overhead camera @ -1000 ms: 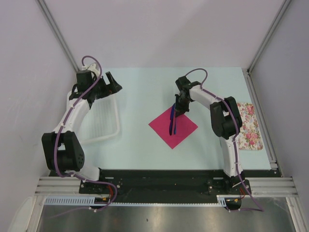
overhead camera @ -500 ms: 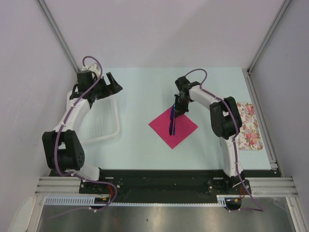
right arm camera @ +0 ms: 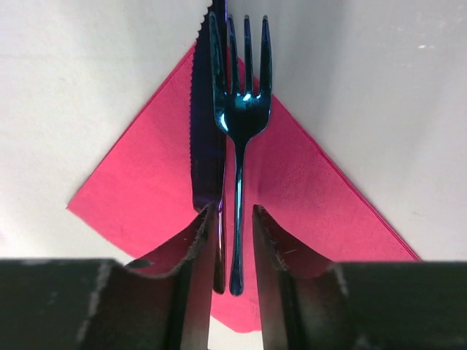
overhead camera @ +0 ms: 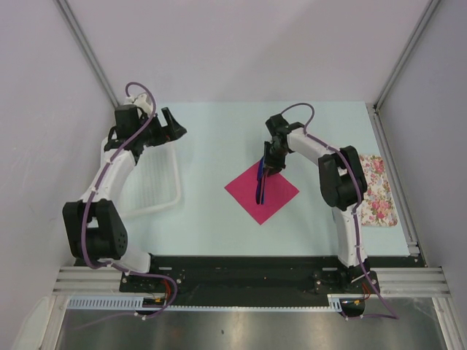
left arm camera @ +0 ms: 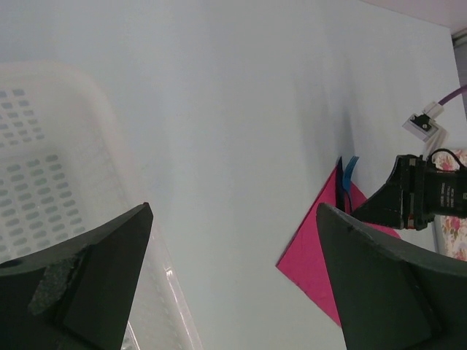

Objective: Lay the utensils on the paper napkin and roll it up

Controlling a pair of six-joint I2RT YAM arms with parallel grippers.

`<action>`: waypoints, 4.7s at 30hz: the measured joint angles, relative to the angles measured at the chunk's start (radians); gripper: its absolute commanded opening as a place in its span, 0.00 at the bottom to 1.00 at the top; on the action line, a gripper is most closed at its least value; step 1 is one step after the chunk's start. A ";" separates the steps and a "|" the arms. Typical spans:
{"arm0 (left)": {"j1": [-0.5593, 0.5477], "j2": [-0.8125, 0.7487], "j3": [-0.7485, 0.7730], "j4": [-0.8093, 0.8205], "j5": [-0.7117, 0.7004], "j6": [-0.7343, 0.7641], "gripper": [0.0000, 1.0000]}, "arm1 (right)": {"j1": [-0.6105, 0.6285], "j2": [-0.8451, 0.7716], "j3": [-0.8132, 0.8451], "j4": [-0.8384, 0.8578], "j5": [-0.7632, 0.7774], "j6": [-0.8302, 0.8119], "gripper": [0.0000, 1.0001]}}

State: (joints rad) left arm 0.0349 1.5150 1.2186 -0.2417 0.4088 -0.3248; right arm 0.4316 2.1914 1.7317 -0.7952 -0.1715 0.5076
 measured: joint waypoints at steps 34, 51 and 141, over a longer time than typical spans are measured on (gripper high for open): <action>-0.831 -0.073 -0.372 0.043 0.054 1.061 0.66 | -0.225 -0.388 -0.387 0.090 -0.608 -0.547 0.92; -0.959 0.217 -0.294 0.153 0.061 1.191 0.37 | -0.253 -0.325 -0.385 0.089 -0.634 -0.537 0.91; -0.790 0.460 0.183 -0.167 0.251 1.087 0.00 | -0.323 -0.278 -0.474 0.063 -0.720 -0.534 0.49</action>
State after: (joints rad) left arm -0.7547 1.9755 1.4017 -0.4091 0.6594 0.7624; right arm 0.1081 1.9137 1.2575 -0.7326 -0.8913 -0.0269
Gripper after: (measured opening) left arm 0.004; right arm 0.507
